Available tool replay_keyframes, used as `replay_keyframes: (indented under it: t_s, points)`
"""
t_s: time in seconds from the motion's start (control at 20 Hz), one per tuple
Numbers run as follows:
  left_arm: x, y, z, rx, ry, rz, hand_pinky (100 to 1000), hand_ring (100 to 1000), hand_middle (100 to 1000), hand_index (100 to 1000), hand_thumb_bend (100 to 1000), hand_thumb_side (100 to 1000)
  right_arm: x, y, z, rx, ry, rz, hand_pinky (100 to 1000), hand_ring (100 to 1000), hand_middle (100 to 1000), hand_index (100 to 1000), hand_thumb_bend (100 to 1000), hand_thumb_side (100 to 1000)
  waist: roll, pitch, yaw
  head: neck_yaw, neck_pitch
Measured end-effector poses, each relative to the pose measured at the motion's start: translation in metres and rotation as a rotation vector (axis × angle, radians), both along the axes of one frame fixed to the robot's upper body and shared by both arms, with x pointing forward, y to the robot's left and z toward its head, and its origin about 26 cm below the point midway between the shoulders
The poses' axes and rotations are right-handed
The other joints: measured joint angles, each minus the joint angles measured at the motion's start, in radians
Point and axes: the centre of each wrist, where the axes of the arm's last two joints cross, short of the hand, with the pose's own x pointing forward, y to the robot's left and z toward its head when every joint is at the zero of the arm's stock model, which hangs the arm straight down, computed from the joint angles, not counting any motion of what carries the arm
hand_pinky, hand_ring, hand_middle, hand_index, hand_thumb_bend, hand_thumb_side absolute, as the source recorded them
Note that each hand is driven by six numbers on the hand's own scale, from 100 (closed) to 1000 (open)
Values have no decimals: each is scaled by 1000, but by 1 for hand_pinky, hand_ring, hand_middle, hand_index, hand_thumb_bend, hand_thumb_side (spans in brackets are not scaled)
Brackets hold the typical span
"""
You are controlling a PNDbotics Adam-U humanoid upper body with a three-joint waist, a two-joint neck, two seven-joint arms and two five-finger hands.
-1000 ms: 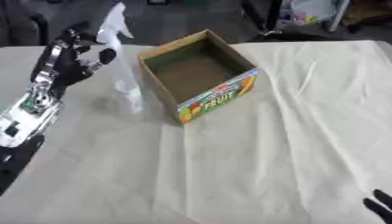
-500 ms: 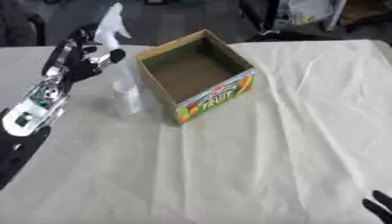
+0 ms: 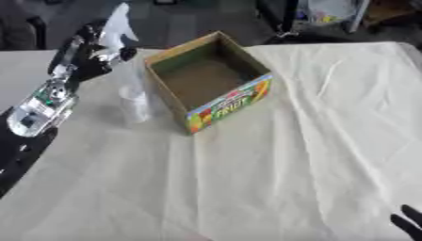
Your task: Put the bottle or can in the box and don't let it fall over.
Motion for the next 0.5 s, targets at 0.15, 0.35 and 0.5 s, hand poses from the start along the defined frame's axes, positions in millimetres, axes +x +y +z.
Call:
replay_keyframes:
  t_s: [0.15, 0.35, 0.5]
  points:
    - [2, 2, 1, 5, 3, 1, 924, 1000, 669, 924, 859, 487, 0, 1, 0, 1, 1, 5, 758, 1000, 1000, 1000, 100, 470, 0, 0, -2, 0, 0]
    - [5, 3, 0, 11, 10, 4, 924, 1000, 669, 924, 859, 485, 0, 1, 0, 0, 2, 7, 758, 1000, 1000, 1000, 100, 470, 1, 0, -6, 1, 1]
    - [7, 4, -3, 20, 18, 9, 923, 1000, 668, 924, 859, 484, 0, 1, 0, 0, 2, 8, 758, 1000, 1000, 1000, 100, 470, 1, 0, -9, 3, 1]
